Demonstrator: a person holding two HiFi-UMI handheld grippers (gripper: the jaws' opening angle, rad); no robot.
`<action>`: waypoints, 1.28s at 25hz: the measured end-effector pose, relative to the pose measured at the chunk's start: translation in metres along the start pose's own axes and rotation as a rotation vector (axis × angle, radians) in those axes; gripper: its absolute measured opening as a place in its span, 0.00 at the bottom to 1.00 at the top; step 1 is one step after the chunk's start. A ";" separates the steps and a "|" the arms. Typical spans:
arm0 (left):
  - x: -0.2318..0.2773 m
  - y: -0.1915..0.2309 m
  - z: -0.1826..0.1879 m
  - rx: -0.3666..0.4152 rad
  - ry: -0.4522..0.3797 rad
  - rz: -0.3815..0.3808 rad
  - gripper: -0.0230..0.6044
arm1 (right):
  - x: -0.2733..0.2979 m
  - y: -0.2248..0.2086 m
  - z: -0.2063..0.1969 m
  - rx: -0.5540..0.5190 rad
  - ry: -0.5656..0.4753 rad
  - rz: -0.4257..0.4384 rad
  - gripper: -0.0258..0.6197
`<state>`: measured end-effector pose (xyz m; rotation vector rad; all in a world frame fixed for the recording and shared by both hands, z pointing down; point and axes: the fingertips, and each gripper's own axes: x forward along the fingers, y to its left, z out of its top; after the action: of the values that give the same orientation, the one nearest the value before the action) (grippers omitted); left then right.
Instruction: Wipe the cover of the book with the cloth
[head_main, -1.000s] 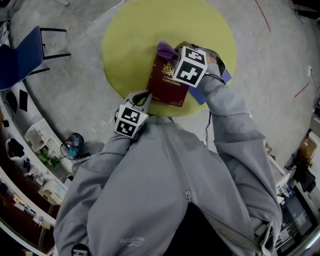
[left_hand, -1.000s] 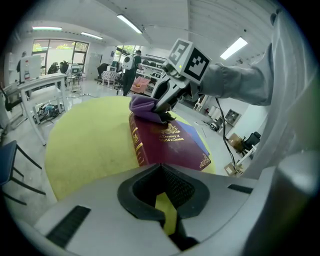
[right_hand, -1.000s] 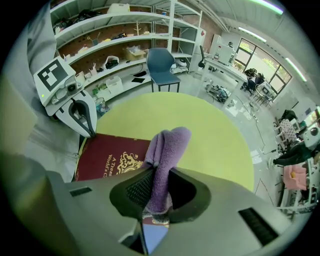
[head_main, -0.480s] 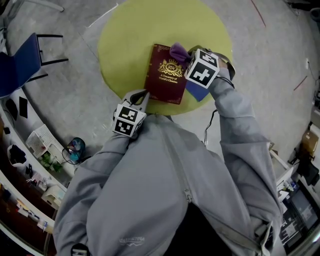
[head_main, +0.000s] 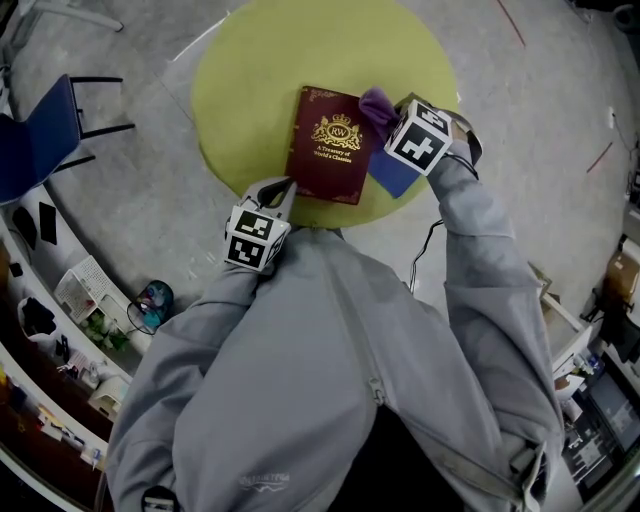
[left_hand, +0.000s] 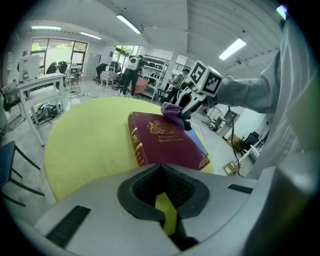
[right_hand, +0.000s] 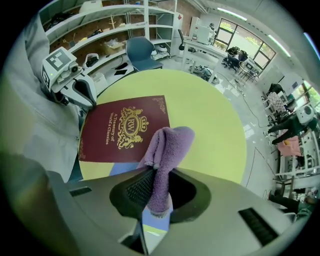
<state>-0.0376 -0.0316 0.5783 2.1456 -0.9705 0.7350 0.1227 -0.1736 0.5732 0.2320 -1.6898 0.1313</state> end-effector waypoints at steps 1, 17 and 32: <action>0.000 0.000 0.000 0.001 0.003 0.001 0.07 | 0.000 0.000 -0.005 0.008 0.008 -0.002 0.17; -0.003 -0.008 -0.009 0.042 0.038 -0.014 0.07 | -0.040 0.011 -0.023 0.092 -0.021 -0.070 0.17; -0.003 -0.008 -0.008 0.033 0.049 -0.042 0.06 | -0.070 0.047 0.102 -0.146 -0.196 -0.050 0.17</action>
<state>-0.0351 -0.0205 0.5782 2.1595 -0.8915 0.7844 0.0218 -0.1445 0.4931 0.1820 -1.8782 -0.0533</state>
